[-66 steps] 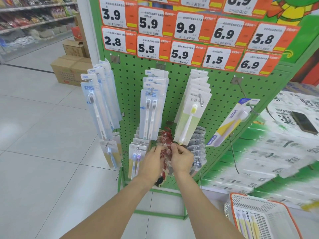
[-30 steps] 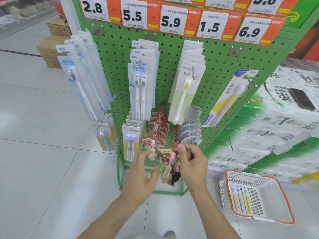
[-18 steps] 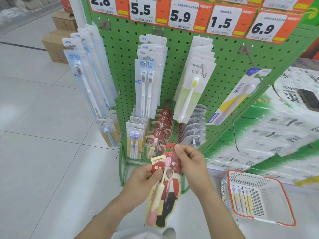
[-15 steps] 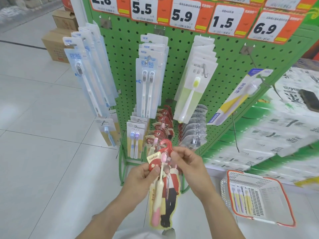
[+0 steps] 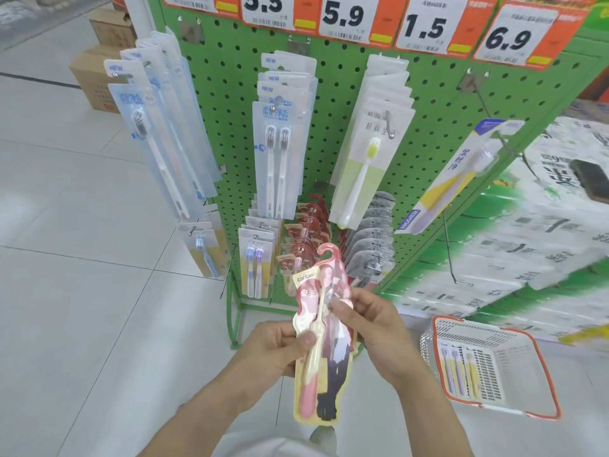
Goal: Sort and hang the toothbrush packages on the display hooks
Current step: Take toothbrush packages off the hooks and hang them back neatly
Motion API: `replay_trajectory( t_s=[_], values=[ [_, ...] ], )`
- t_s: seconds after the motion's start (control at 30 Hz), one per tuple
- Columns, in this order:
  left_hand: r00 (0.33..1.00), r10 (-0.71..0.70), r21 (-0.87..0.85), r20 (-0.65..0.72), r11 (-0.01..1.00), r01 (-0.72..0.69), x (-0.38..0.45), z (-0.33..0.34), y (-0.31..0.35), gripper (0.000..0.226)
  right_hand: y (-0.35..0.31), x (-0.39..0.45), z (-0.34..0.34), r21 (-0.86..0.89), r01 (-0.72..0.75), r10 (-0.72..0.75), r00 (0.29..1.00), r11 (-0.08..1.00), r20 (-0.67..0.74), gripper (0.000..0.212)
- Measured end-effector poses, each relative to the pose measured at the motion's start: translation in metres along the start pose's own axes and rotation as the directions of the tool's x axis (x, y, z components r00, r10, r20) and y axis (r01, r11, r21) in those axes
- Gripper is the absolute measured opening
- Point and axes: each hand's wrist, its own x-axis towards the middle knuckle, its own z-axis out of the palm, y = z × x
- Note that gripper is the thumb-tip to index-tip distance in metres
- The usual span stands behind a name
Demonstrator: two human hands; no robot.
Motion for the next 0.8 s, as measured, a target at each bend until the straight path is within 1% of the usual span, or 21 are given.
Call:
replay_trajectory(
  t_s=[0.07,0.13,0.23,0.3,0.33,0.4,0.47,0.5,0.53,0.6,0.73,0.77,0.8],
  values=[
    [1.0,0.007,-0.008,-0.015,1.0,-0.008,0.0,-0.001,0.001,0.031,0.002,-0.001,-0.003,-0.023,0.011,-0.01,0.999,1.0,0.038,0.029],
    [1.0,-0.004,-0.005,-0.016,1.0,0.003,-0.001,-0.002,0.001,0.032,0.003,-0.001,-0.002,-0.021,0.022,-0.022,1.0,1.0,-0.008,0.031],
    [0.999,-0.019,0.022,0.029,1.0,0.018,-0.003,-0.005,0.001,0.036,0.004,-0.001,0.001,0.026,0.02,-0.018,0.996,0.999,-0.087,0.032],
    [1.0,-0.019,0.015,0.01,1.0,0.019,-0.005,-0.006,0.0,0.034,0.003,0.0,0.001,0.05,0.021,-0.016,0.994,0.999,-0.11,0.033],
    [1.0,-0.016,0.004,-0.015,1.0,0.016,-0.005,-0.006,0.0,0.033,0.002,-0.001,0.001,0.045,0.015,-0.011,0.995,0.999,-0.095,0.034],
    [0.998,-0.008,-0.019,-0.061,1.0,0.007,-0.006,-0.006,-0.002,0.034,-0.002,-0.004,-0.002,-0.004,-0.018,0.018,1.0,1.0,-0.006,0.041],
    [0.997,0.002,-0.05,-0.082,0.999,-0.006,-0.008,-0.006,-0.003,0.036,-0.005,-0.007,-0.005,-0.089,-0.073,0.08,0.994,0.993,0.081,0.046],
    [0.996,-0.001,-0.073,-0.089,0.997,-0.005,-0.008,-0.006,-0.004,0.036,-0.006,-0.009,-0.005,-0.135,-0.085,0.098,0.991,0.987,0.09,0.046],
    [0.995,-0.01,-0.095,-0.097,0.995,0.001,-0.008,-0.005,-0.003,0.038,-0.007,-0.01,-0.005,-0.163,-0.085,0.099,0.992,0.983,0.078,0.043],
    [0.996,-0.027,-0.114,-0.089,0.993,0.016,-0.009,-0.006,-0.002,0.041,-0.006,-0.009,-0.005,-0.166,-0.056,0.062,0.998,0.985,0.031,0.039],
    [0.999,-0.034,-0.055,-0.023,0.998,0.033,-0.011,-0.008,0.0,0.042,-0.003,-0.006,-0.004,-0.101,0.014,-0.024,0.995,0.995,-0.095,0.04],
    [0.999,-0.031,-0.066,-0.029,0.997,0.029,-0.012,-0.007,0.0,0.041,-0.003,-0.007,-0.005,-0.091,0.018,-0.027,0.995,0.996,-0.095,0.042],
    [0.999,-0.028,-0.085,-0.043,0.996,0.024,-0.011,-0.007,-0.001,0.041,-0.004,-0.009,-0.005,-0.087,0.012,-0.017,0.998,0.996,-0.066,0.044]
  ],
)
